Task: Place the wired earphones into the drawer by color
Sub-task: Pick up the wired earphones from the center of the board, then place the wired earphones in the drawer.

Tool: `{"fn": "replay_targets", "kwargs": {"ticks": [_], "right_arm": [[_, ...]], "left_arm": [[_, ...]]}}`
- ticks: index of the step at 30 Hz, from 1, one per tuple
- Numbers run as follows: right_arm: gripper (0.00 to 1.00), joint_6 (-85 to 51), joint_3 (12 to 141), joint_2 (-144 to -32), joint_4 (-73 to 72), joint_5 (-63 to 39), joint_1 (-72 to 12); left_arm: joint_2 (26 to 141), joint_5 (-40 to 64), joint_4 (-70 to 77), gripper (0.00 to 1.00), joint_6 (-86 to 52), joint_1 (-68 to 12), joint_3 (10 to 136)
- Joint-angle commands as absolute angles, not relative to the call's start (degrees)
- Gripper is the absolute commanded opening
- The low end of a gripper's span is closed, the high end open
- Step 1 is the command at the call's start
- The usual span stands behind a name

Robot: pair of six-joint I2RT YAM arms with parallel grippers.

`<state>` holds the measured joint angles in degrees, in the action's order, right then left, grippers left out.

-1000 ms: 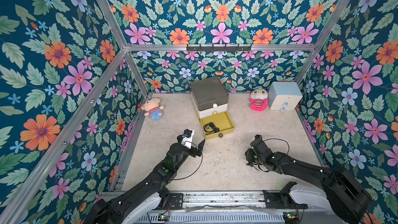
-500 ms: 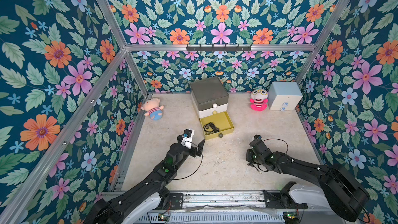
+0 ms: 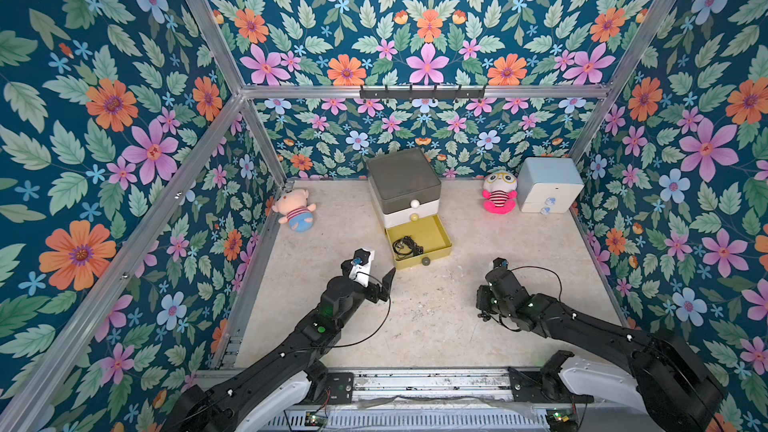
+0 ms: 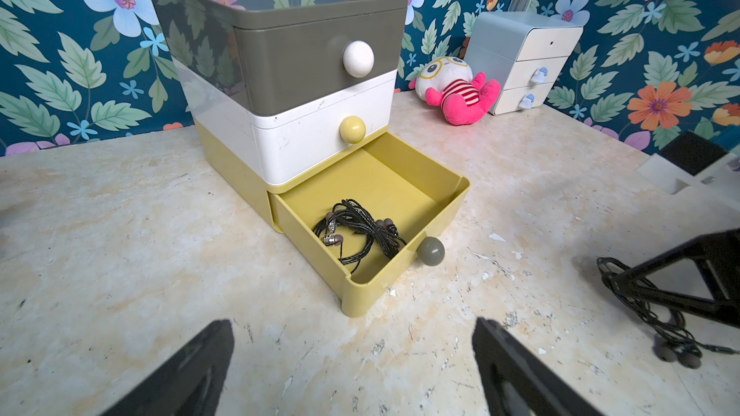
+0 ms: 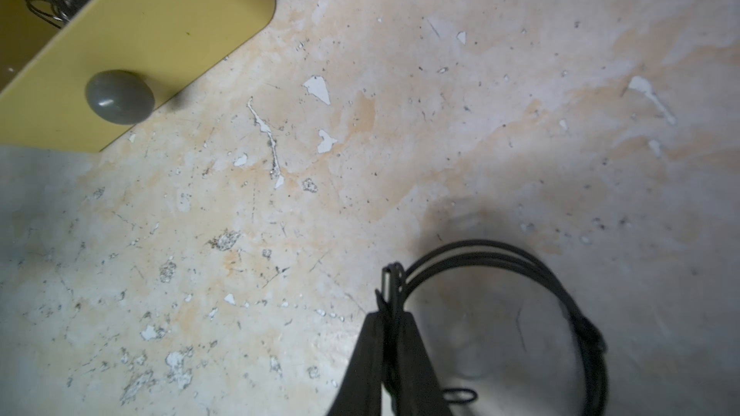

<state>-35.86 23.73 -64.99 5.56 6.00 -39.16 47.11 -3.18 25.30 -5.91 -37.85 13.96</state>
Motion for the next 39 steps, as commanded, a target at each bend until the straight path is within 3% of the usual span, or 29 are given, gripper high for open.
{"fn": "replay_targets", "kwargs": {"ticks": [1, 18, 39], "right_arm": [[0.07, -35.30, 24.56, -63.15, 7.02, 6.74, -39.13], [0.06, -32.63, 31.75, -58.36, 8.62, 7.62, -39.17], [0.05, -25.67, 41.46, -65.59, -4.33, 6.93, -39.15]], "left_arm": [[47.02, -3.87, 26.19, 0.99, -6.24, -37.79, 14.23], [46.83, -3.75, 26.19, 0.99, -6.32, -37.79, 14.15], [47.28, -3.58, 26.37, 0.99, -6.24, -37.79, 14.24]]}}
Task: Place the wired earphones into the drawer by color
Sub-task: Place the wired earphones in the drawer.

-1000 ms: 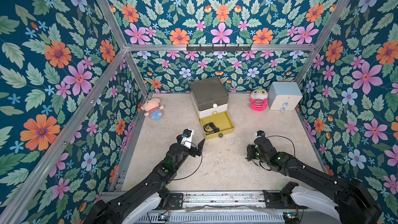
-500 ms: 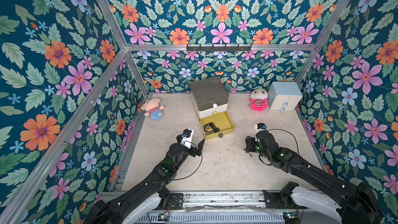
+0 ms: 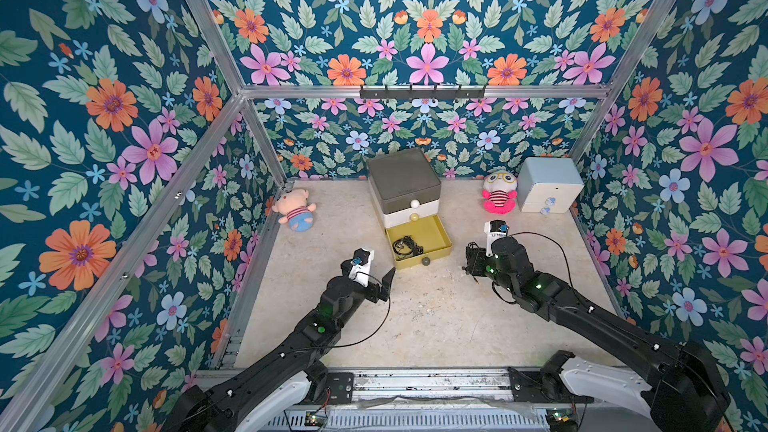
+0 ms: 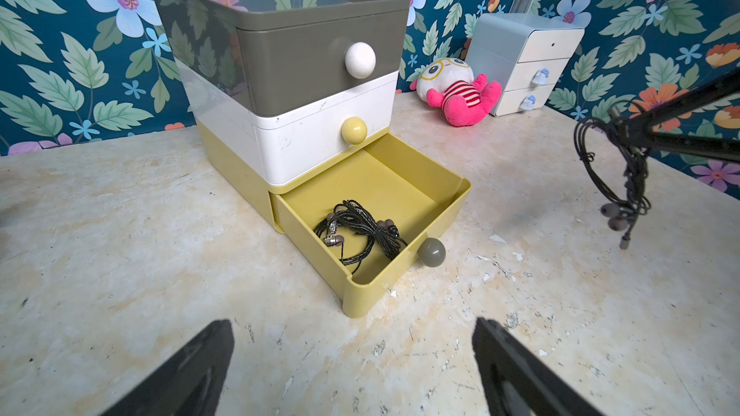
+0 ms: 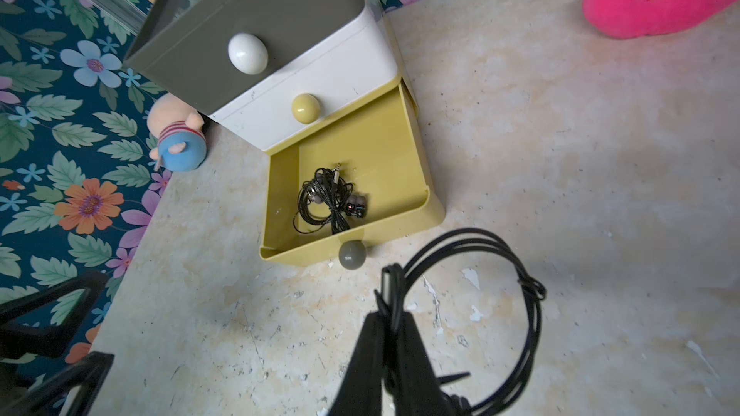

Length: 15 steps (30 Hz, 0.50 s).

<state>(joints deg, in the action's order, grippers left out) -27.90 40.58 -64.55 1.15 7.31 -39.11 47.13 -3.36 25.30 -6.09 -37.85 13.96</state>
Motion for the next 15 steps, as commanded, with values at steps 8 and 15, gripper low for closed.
{"fn": "replay_targets", "kwargs": {"ticks": [8, 15], "right_arm": [[0.05, -23.75, 44.46, -72.36, -15.63, 4.37, -39.18], [0.05, -23.31, 45.95, -78.56, -25.73, 1.96, -39.16]], "left_arm": [[47.30, -3.66, 26.54, 0.99, -6.16, -37.79, 14.23], [47.40, -3.71, 26.54, 0.99, -6.08, -37.79, 14.24]]}}
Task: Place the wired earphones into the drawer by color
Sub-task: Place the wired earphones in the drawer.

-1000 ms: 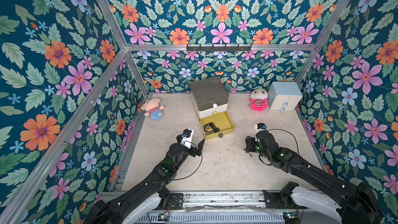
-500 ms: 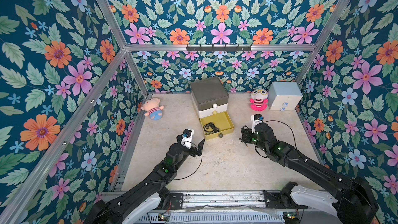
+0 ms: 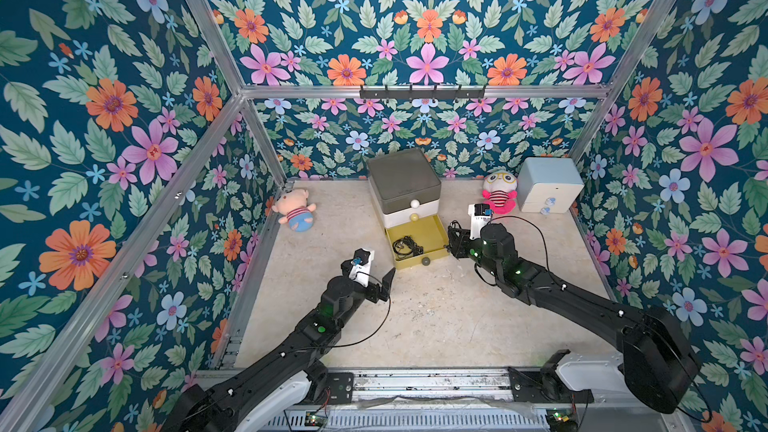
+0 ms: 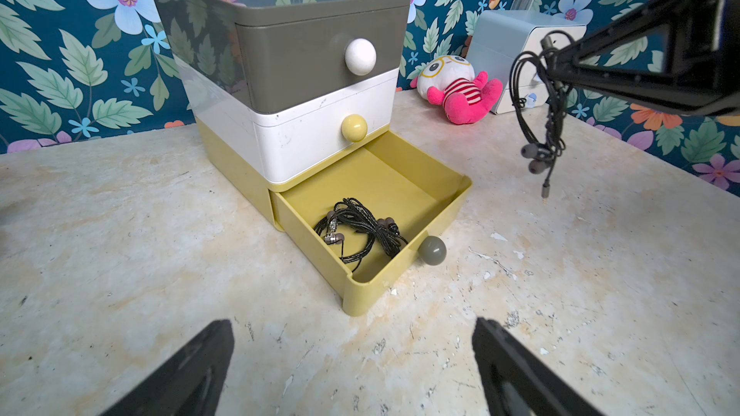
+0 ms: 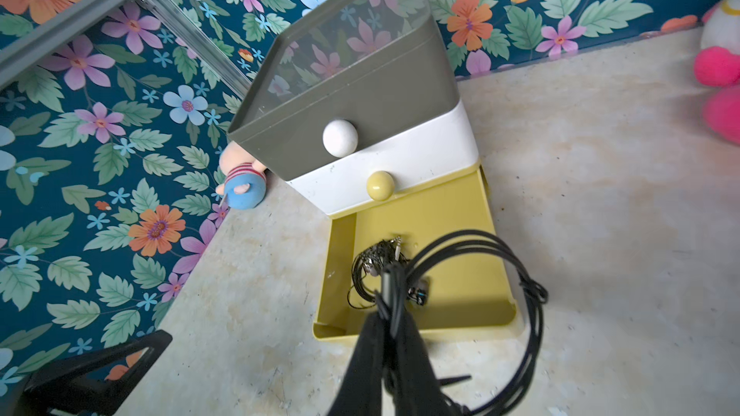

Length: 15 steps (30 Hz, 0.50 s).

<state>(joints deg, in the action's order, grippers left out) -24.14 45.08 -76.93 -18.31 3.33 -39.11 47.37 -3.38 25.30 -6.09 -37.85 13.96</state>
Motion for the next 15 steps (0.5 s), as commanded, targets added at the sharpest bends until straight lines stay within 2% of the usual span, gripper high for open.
{"fn": "replay_targets", "kwargs": {"ticks": [1, 15], "right_arm": [[0.05, -23.27, 46.43, -79.76, -26.73, 1.85, -39.15], [0.04, -24.20, 52.66, -96.61, -35.57, 1.14, -39.02]], "left_arm": [[47.38, -3.78, 26.54, 0.99, -6.07, -37.79, 14.24], [48.24, -3.87, 26.64, 0.99, -5.89, -37.79, 14.50]]}}
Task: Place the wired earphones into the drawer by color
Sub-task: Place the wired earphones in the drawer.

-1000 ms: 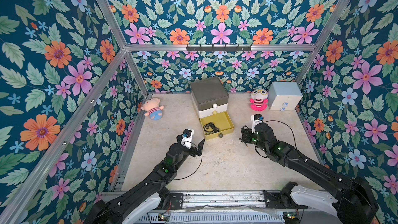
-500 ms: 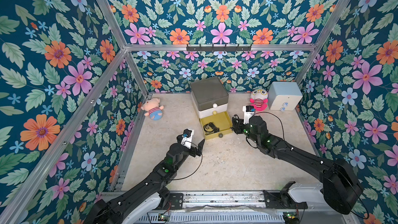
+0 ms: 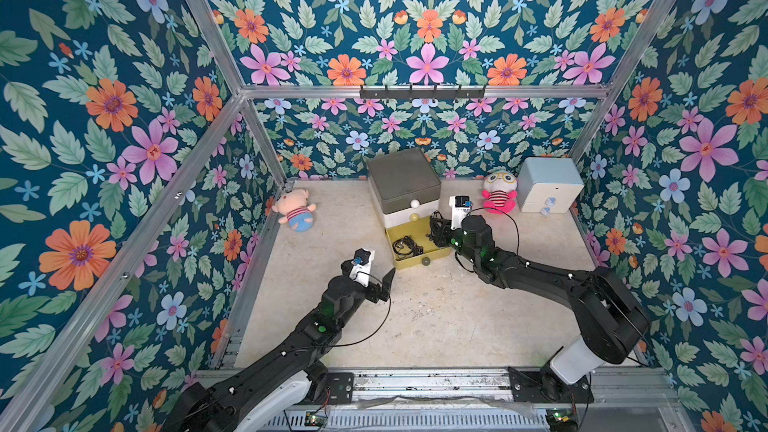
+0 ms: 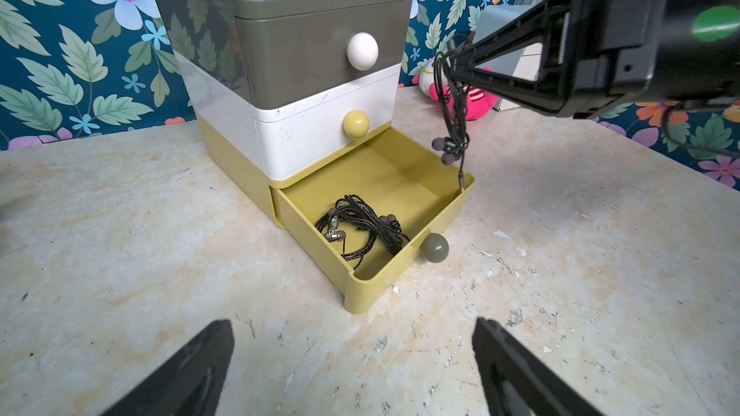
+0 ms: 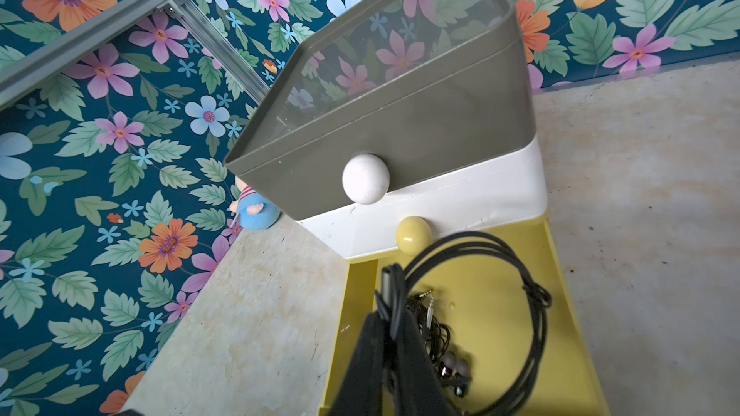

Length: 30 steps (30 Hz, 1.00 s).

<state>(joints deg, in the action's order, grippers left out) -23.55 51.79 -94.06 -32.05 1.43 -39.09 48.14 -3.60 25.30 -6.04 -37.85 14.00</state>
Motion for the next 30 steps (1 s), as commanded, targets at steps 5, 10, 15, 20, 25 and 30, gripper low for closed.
{"fn": "replay_targets", "kwargs": {"ticks": [5, 10, 15, 20, 25, 30], "right_arm": [[0.04, -25.28, 54.11, -100.87, -36.40, 0.62, -38.89], [0.04, -26.52, 54.32, -102.83, -36.56, -0.08, -38.67], [0.27, -27.24, 54.14, -102.75, -35.44, -0.09, -38.67], [0.50, -27.37, 53.92, -101.47, -32.87, -0.03, -38.65], [0.57, -28.43, 52.86, -99.43, -30.46, -1.05, -38.67], [0.60, -30.34, 51.12, -97.13, -27.11, -3.08, -38.67]], "left_arm": [[48.09, -4.04, 26.63, 0.99, -5.80, -37.79, 14.50], [47.90, -4.04, 26.54, 0.99, -5.78, -37.79, 14.50], [47.96, -4.04, 26.54, 0.99, -5.80, -37.79, 14.50], [47.92, -4.20, 26.54, 0.99, -5.71, -37.79, 14.50], [47.21, -5.78, 26.38, 0.99, -5.97, -37.79, 14.12], [45.94, -12.18, 24.28, 0.99, -7.24, -37.79, 14.14]]}}
